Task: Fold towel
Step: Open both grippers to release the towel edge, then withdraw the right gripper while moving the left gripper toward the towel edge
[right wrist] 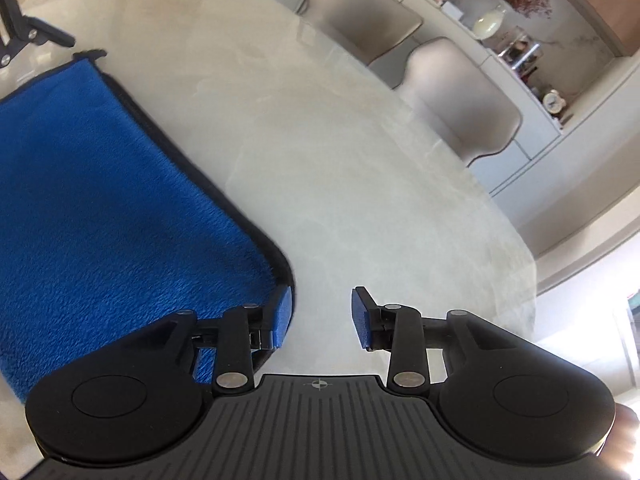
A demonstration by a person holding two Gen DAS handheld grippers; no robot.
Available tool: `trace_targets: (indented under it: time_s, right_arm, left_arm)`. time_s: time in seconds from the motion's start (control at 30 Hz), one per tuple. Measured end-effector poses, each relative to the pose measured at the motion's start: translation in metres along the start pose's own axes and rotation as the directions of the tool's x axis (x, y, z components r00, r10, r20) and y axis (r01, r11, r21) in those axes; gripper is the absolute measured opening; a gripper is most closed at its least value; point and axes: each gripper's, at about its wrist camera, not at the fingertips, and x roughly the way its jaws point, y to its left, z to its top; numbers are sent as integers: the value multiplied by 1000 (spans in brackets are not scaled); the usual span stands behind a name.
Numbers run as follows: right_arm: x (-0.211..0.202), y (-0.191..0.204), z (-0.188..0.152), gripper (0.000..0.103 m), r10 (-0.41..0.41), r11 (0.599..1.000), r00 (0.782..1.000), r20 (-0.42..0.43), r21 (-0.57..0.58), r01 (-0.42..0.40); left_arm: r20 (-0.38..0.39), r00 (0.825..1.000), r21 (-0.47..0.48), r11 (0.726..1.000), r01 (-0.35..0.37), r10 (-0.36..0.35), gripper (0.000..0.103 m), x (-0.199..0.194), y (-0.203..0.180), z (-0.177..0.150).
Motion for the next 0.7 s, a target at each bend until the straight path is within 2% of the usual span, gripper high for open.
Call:
trace_targets:
  time_s: [0.03, 0.17, 0.23, 0.3, 0.47, 0.7]
  right_arm:
    - [-1, -2, 1, 34, -1, 1000, 1000, 14, 18, 1]
    - [-13, -1, 2, 34, 128, 988, 987, 97, 74, -136]
    - [-15, 7, 0, 34, 182, 980, 976, 115, 65, -191]
    - [-12, 15, -1, 34, 212, 974, 971, 112, 62, -220]
    - [-1, 15, -7, 34, 208, 972, 974, 88, 92, -215]
    - [7, -4, -18, 34, 168, 970, 982, 88, 163, -181]
  left_arm:
    - [12, 1000, -19, 1000, 8, -8, 76, 0, 2, 1]
    - [59, 993, -100, 989, 108, -102, 76, 0, 0, 0]
    - [61, 987, -106, 982, 154, -148, 76, -3, -6, -4]
    - [39, 985, -89, 982, 169, -166, 76, 5, -12, -5]
    - [14, 991, -102, 985, 137, -137, 76, 21, -11, -8]
    - [37, 991, -185, 974, 130, -126, 77, 41, 1, -6]
